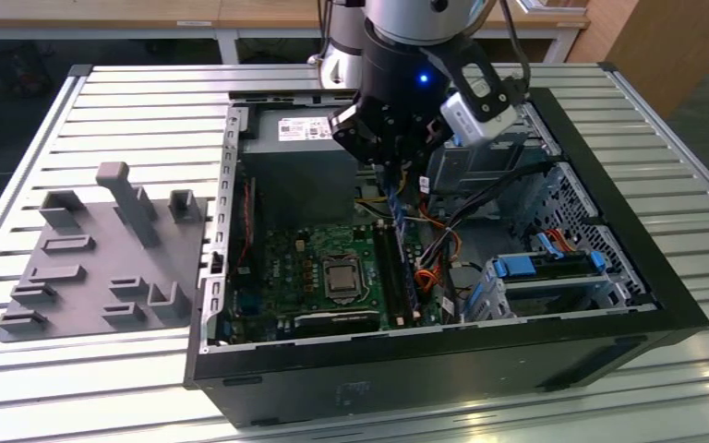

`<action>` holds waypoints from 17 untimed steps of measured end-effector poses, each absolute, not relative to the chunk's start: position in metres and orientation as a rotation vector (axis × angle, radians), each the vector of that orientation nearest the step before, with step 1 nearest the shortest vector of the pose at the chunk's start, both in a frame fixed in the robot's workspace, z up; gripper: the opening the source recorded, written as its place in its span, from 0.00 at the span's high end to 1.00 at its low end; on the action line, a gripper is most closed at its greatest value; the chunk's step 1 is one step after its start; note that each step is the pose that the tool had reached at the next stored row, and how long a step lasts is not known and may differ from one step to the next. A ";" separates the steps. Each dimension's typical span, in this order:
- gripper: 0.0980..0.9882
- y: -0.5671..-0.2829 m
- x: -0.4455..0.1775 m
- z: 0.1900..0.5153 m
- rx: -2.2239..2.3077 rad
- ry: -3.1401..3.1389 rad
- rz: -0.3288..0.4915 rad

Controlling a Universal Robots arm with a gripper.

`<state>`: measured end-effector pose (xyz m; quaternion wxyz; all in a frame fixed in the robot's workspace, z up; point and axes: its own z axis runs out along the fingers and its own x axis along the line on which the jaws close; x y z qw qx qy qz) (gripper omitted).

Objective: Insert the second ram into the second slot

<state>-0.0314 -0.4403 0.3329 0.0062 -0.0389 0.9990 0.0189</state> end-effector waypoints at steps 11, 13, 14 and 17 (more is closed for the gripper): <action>0.96 -0.440 -0.031 0.330 -0.113 3.126 0.059; 0.96 -0.440 -0.031 0.330 -0.113 3.126 0.059; 0.96 -0.440 -0.031 0.330 -0.113 3.126 0.059; 0.96 -0.440 -0.031 0.329 -0.113 3.126 0.059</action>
